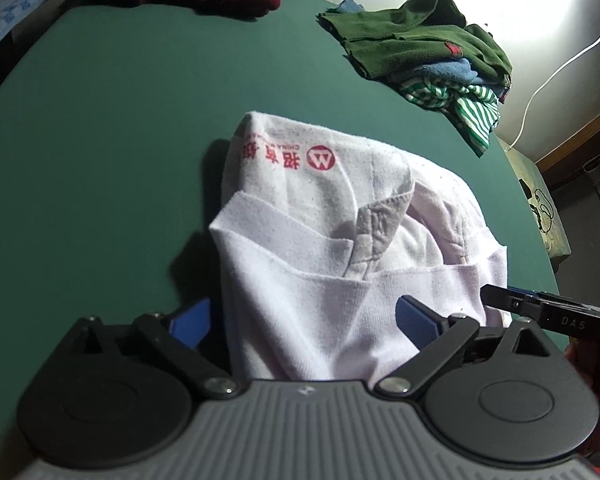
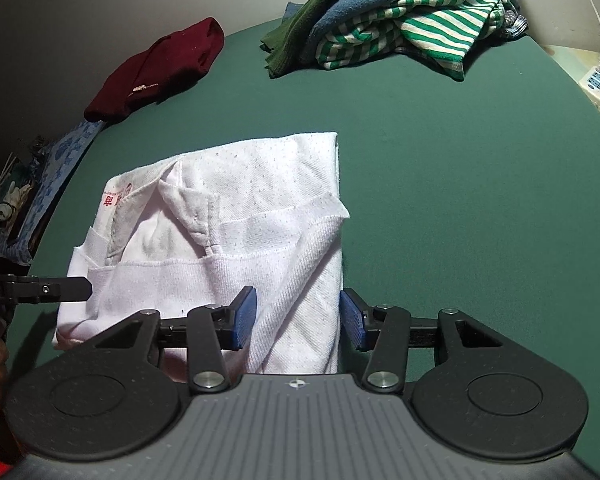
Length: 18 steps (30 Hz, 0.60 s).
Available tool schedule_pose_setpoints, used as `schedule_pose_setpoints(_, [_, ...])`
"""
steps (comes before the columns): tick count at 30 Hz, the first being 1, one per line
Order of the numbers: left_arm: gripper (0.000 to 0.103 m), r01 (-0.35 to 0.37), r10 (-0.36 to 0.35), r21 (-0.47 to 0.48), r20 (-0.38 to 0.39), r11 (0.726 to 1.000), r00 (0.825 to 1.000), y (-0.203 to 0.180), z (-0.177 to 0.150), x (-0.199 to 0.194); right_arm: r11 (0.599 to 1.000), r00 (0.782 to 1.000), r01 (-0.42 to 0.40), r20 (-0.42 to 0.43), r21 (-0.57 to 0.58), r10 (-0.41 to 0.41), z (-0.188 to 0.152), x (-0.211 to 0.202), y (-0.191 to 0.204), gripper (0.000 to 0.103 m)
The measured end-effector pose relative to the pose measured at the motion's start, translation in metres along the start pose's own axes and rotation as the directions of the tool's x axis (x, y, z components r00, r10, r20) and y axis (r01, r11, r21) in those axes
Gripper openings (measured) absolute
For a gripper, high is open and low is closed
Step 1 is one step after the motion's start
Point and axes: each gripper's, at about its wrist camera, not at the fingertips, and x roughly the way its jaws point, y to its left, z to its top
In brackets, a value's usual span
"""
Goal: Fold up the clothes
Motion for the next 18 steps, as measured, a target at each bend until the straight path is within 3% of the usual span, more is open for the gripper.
schedule_pose_setpoints(8, [0.098, -0.016, 0.015, 0.023, 0.015, 1.0, 1.0, -0.004, 0.003, 0.006, 1.0, 1.0, -0.01, 0.001, -0.015, 0.01, 0.006, 0.006, 0.0, 0.05])
schedule_pose_setpoints(12, [0.098, 0.002, -0.002, 0.004, 0.009, 1.0, 1.0, -0.002, 0.003, 0.006, 0.999, 1.0, -0.022, -0.011, -0.035, 0.021, 0.006, 0.007, 0.003, 0.038])
schedule_pose_setpoints(15, [0.097, -0.011, 0.011, 0.015, 0.009, 1.0, 1.0, -0.005, 0.001, 0.007, 0.999, 1.0, -0.024, -0.013, -0.037, 0.024, 0.007, 0.007, 0.003, 0.037])
schedule_pose_setpoints(18, [0.088, -0.048, 0.047, 0.041, 0.009, 0.998, 0.999, -0.011, 0.0, 0.008, 0.999, 1.0, -0.023, -0.016, -0.042, 0.023, 0.007, 0.008, 0.004, 0.036])
